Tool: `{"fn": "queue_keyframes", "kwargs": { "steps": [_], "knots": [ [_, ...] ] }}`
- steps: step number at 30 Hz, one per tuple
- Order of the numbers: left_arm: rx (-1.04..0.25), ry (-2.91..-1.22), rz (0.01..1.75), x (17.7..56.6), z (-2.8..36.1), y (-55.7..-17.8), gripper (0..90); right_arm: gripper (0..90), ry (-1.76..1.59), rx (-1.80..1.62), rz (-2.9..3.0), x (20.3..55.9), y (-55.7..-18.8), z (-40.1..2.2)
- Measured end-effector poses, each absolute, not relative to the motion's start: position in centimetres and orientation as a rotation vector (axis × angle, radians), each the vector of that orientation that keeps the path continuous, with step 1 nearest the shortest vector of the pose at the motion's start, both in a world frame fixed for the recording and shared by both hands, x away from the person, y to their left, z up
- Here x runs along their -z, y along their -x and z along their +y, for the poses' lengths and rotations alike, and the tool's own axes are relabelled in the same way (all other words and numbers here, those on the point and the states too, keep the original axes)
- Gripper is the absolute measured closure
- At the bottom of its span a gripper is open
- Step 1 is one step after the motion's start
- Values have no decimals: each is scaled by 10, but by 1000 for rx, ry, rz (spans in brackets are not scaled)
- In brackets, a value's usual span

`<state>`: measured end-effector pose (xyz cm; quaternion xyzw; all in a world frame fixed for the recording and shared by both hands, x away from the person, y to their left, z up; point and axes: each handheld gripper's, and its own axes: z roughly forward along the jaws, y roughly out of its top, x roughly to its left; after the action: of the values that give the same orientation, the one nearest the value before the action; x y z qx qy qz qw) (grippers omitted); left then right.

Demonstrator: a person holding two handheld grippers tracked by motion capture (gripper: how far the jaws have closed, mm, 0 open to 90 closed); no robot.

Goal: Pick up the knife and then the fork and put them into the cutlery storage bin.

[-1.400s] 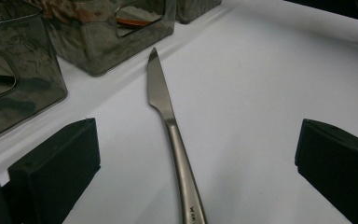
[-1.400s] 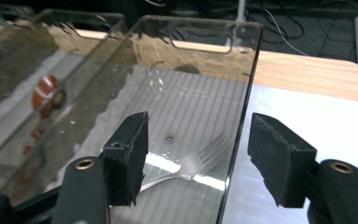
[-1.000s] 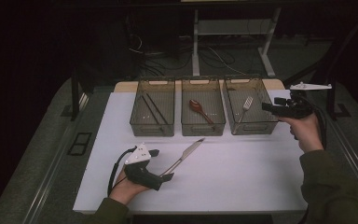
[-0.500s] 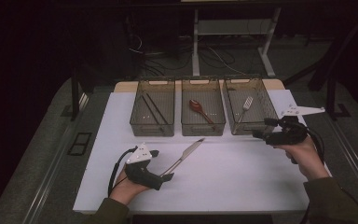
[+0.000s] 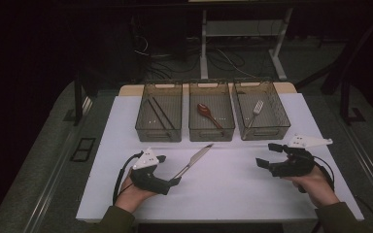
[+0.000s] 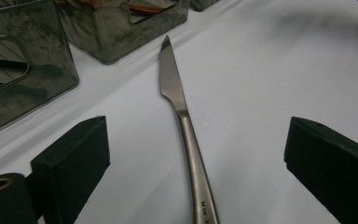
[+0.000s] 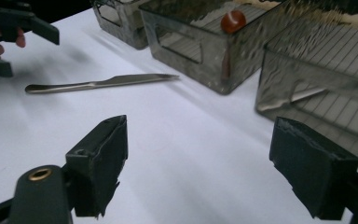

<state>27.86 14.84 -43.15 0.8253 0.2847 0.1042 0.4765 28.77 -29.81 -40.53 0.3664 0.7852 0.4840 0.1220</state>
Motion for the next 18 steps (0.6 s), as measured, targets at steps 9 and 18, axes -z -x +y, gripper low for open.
{"fn": "queue_keyframes", "kwargs": {
  "steps": [9,18],
  "knots": [
    [-266,-2040,712,428,146,-286,204,171,-1077,-1395,2301,428,-268,-294],
    [-247,-2109,747,430,129,-302,460,171,-1083,-1369,2341,441,-265,-287]
  ]
}}
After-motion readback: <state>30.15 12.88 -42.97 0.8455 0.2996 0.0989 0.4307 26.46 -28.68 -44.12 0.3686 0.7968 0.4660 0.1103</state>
